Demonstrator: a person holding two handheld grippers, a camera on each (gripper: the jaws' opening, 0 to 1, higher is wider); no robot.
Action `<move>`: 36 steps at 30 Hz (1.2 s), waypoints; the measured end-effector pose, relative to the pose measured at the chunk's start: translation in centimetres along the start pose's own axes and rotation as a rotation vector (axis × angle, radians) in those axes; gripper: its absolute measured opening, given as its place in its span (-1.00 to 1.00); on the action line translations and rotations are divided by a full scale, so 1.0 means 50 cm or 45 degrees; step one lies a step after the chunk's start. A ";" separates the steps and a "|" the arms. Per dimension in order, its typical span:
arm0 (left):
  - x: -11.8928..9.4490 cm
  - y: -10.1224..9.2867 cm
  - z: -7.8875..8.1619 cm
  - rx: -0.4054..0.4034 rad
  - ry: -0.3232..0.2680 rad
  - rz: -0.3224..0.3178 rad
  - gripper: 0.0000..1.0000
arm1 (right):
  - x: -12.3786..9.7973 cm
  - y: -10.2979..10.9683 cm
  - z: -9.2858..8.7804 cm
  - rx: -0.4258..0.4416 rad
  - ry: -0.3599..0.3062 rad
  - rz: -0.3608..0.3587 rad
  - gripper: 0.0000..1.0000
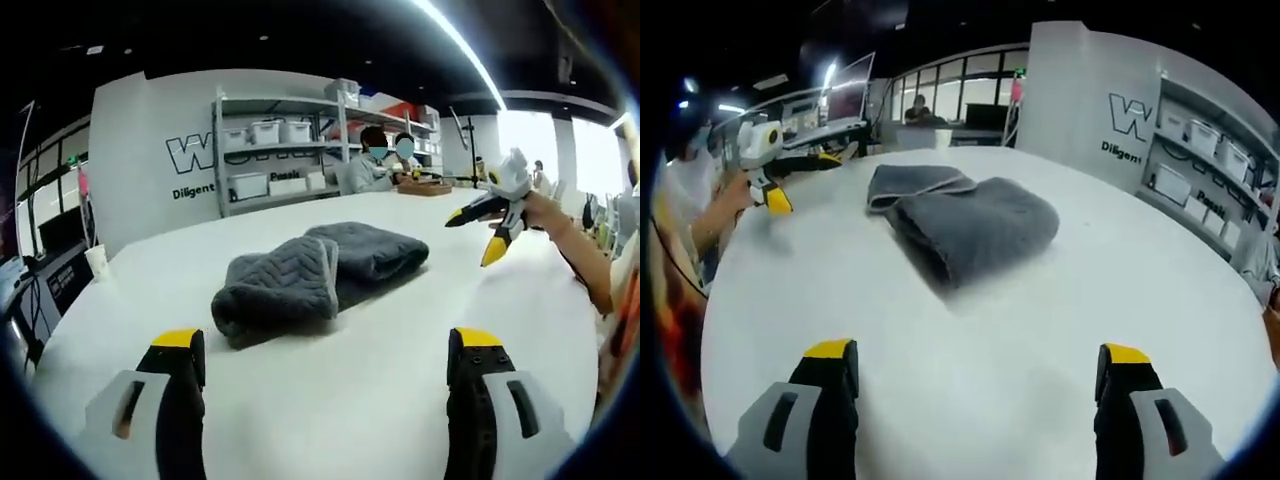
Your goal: Open the folded towel by lifting each exposed corner and separating the folded layers until the towel lies flat within the target outline without major curled edges
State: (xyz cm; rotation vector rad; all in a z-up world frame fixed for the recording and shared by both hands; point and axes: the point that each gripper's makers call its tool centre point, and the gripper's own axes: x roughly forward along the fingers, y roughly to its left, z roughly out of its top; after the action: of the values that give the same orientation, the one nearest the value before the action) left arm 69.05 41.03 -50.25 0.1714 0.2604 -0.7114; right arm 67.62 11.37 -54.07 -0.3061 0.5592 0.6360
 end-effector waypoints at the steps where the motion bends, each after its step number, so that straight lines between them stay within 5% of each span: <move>1: -0.001 0.000 0.000 -0.001 -0.001 0.000 0.99 | 0.000 0.000 0.000 0.000 0.001 0.000 0.98; 10: 0.000 0.005 0.012 -0.016 -0.024 0.000 0.99 | 0.003 0.003 0.000 -0.011 0.008 0.000 0.99; 20: 0.053 -0.014 0.043 -0.022 -0.080 -0.082 0.99 | 0.001 -0.003 -0.001 0.000 0.006 -0.008 0.99; 24: 0.081 -0.010 0.019 0.009 0.008 -0.083 0.97 | -0.001 -0.007 -0.004 0.005 0.014 -0.015 0.99; 36: 0.135 -0.031 -0.018 -0.141 0.085 -0.167 0.71 | -0.004 -0.010 -0.008 0.001 0.028 -0.025 0.99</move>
State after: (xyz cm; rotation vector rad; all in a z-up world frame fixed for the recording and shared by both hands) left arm 72.76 35.90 -53.17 0.0734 0.3765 -0.8199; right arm 67.68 10.73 -54.22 -0.3182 0.5772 0.6141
